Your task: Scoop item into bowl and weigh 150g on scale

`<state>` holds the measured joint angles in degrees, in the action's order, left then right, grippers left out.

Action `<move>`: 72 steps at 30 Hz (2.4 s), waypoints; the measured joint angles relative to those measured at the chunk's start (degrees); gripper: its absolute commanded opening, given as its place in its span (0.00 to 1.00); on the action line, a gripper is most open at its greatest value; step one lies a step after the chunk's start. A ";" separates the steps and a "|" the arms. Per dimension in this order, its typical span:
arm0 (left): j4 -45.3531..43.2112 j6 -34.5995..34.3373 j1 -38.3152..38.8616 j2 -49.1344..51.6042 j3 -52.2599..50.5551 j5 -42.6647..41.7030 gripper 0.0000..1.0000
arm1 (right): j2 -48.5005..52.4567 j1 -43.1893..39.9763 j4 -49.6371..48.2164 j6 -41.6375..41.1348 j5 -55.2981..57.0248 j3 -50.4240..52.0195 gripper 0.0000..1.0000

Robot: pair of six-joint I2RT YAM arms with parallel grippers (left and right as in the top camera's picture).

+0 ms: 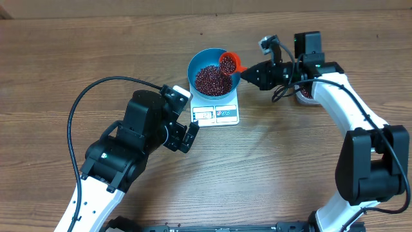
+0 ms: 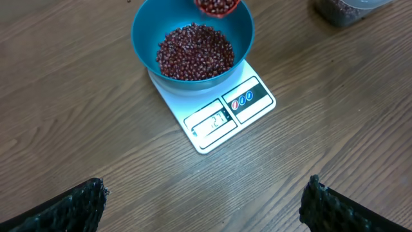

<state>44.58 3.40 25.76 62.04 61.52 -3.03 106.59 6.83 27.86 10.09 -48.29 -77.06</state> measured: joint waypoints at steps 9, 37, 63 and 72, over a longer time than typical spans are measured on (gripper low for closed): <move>0.00 0.00 0.00 0.00 0.00 0.00 1.00 | 0.00 2.01 -0.31 12.61 4.42 0.00 0.04; -0.02 0.00 0.00 0.00 0.00 0.00 1.00 | 0.00 2.01 -5.97 39.39 7.56 0.00 0.04; -0.02 0.02 0.00 0.00 0.00 0.00 1.00 | 0.00 2.01 -7.89 43.76 7.87 0.00 0.04; 0.00 0.00 0.00 0.00 0.00 0.00 1.00 | 0.00 2.01 -7.43 43.78 7.87 0.00 0.04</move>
<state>44.58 3.40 25.76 62.04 61.52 -3.03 106.59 8.84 20.43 53.87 -40.42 -77.06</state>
